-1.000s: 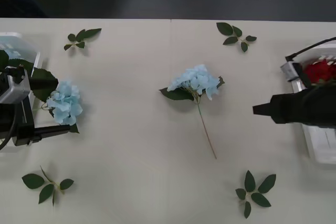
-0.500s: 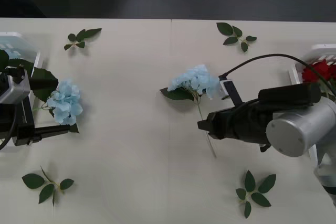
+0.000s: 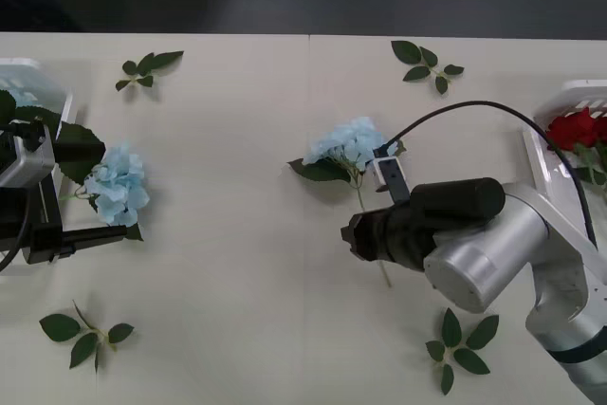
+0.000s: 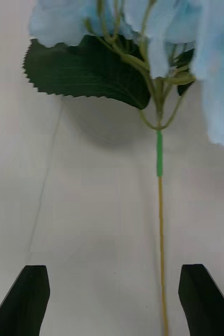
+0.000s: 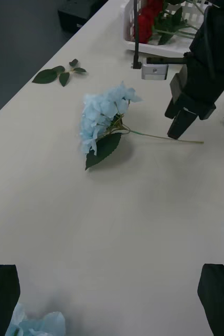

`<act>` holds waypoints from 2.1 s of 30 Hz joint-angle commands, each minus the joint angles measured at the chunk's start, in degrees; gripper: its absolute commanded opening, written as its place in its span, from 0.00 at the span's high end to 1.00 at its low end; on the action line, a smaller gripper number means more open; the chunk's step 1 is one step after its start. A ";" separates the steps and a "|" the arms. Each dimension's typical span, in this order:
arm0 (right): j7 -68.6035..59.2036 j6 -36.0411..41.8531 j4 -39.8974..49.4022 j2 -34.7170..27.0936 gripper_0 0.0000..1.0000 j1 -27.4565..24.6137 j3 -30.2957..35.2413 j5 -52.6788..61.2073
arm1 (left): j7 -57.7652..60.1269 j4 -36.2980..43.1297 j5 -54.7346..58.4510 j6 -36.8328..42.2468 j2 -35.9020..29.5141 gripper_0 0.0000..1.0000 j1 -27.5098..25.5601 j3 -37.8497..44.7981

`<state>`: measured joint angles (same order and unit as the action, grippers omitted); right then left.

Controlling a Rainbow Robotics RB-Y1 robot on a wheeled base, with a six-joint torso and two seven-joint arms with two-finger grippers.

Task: Put the red flowers into the right box and the blue flowers into the left box

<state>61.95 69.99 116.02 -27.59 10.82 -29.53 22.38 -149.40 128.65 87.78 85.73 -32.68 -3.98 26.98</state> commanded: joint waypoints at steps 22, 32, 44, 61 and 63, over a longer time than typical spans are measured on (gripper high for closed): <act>-4.20 -1.87 -17.58 2.45 0.27 11.94 -3.79 -4.80 | 2.18 1.60 0.20 0.31 -0.45 0.00 0.55 0.71; -4.29 -5.48 -22.24 2.72 0.27 15.37 -6.69 -1.02 | 2.18 1.60 0.20 0.31 -0.45 0.00 0.55 0.71; -4.03 -5.39 -22.33 3.07 0.87 15.81 -7.56 -0.67 | 2.18 1.60 0.20 0.31 -0.45 0.00 0.55 0.71; -4.47 -4.07 -21.36 2.89 1.00 15.81 -8.09 -1.99 | 2.18 1.60 0.20 0.31 -0.45 0.00 0.55 0.71; -4.47 -3.37 -19.69 2.36 1.00 15.81 -7.39 -1.81 | 2.18 1.60 0.20 0.31 -0.45 0.00 0.55 0.71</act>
<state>58.76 65.87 92.93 -25.15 25.86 -38.07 20.60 -149.40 128.65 87.78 85.73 -32.68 -3.98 26.98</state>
